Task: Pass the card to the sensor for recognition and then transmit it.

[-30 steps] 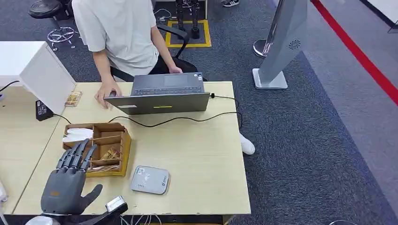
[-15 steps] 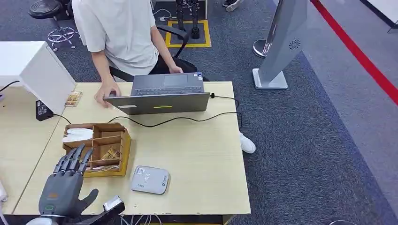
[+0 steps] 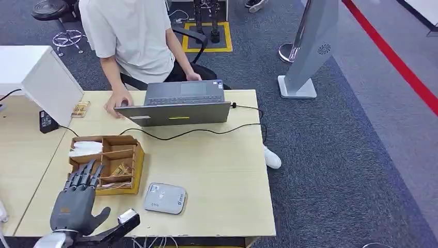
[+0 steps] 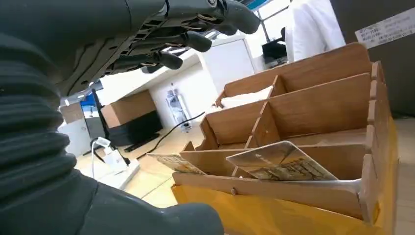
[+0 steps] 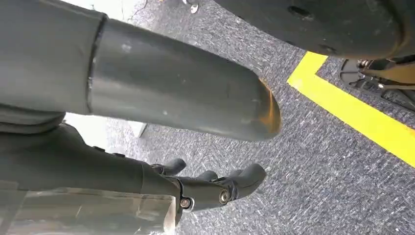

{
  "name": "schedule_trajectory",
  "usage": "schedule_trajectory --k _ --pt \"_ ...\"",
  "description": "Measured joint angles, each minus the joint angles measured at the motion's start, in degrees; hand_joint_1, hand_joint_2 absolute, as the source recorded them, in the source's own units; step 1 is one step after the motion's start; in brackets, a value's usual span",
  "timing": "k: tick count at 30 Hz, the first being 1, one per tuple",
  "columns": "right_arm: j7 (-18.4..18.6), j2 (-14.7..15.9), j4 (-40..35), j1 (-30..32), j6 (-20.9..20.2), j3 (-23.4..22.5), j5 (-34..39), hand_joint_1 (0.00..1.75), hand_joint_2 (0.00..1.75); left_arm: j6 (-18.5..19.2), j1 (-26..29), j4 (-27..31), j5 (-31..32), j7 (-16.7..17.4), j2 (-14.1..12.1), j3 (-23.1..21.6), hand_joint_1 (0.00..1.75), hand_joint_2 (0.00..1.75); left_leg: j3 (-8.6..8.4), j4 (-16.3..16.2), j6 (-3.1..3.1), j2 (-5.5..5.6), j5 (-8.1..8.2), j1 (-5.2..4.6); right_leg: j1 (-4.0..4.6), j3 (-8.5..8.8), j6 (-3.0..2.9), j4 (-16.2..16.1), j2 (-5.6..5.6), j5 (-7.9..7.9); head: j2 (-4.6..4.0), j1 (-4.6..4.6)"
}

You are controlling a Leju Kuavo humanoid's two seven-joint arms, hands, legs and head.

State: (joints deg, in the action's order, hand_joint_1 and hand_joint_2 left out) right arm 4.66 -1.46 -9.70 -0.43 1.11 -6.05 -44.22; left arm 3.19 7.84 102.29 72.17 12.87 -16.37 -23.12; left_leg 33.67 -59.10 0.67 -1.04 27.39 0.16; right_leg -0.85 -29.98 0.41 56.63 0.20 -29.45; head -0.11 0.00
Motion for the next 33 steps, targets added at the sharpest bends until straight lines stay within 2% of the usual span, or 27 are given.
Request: schedule_trajectory --k 6,19,33 --pt "0.00 0.00 0.00 -0.02 -0.07 0.02 -0.37 0.00 0.00 0.31 -0.47 -1.62 0.20 0.04 1.18 0.61 0.00 1.75 0.00 0.00 0.00 -0.01 0.00 0.00 0.00 -0.01 0.00 0.00 0.01 0.00 0.00 0.00" --pt "0.13 0.00 0.00 -0.08 -0.07 0.04 -1.62 0.00 0.00 0.46 -3.41 -7.34 4.09 -0.07 6.97 3.69 0.00 1.75 0.00 -0.01 0.01 0.00 0.00 -0.01 0.00 0.00 0.00 0.00 0.00 0.01 0.00 0.00" --pt "0.48 0.00 0.00 -0.08 -0.11 0.09 -3.34 0.00 0.00 0.39 -5.38 -9.18 6.75 -0.07 9.46 4.22 0.00 1.75 0.00 -0.01 0.00 0.00 0.00 -0.01 0.00 0.01 0.00 0.00 0.00 0.01 0.00 -0.02"
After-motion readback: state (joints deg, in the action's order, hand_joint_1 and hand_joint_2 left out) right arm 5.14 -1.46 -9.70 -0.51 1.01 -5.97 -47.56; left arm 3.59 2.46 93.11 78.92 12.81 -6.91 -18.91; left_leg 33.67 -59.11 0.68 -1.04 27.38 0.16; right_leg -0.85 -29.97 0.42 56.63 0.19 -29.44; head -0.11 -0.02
